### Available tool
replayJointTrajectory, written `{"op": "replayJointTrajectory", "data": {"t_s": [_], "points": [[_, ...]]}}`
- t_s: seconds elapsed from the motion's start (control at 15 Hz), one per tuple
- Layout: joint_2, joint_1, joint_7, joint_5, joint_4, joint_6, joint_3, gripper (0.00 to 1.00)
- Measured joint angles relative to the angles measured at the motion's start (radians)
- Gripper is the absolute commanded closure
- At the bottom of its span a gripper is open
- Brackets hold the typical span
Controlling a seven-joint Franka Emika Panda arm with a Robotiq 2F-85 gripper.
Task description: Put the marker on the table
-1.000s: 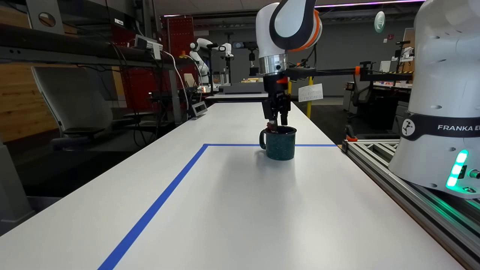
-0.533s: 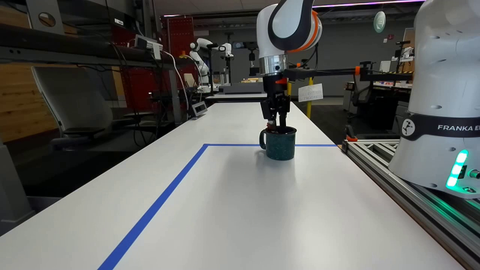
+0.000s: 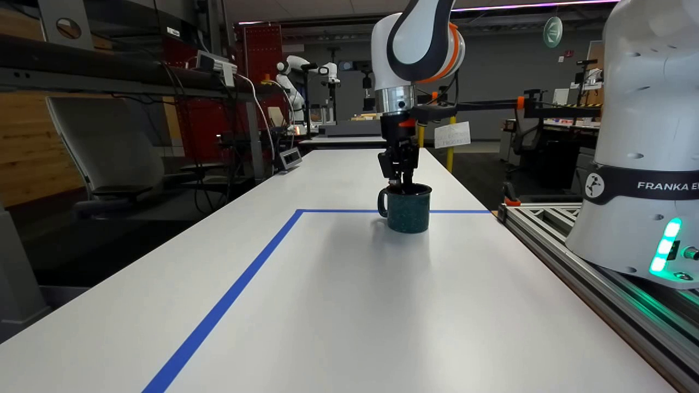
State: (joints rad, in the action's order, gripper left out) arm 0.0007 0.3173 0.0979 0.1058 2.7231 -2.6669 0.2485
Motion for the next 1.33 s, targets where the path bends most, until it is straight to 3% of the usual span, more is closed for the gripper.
{"op": "replayJointTrajectory", "data": {"t_s": [0.13, 0.27, 0.47, 0.53, 0.87, 1.33], "points": [[0.012, -0.003, -0.018, -0.003, -0.002, -0.003, 0.0, 0.6], [0.022, -0.007, -0.039, -0.007, -0.003, -0.008, 0.0, 0.85], [0.033, -0.01, -0.069, -0.017, -0.003, -0.015, 0.0, 1.0], [0.034, -0.011, -0.076, -0.019, -0.003, -0.015, 0.0, 0.95], [0.018, -0.016, -0.086, -0.018, -0.003, 0.0, 0.0, 0.95], [-0.13, -0.019, -0.072, 0.019, -0.005, 0.16, -0.008, 0.95]]}}
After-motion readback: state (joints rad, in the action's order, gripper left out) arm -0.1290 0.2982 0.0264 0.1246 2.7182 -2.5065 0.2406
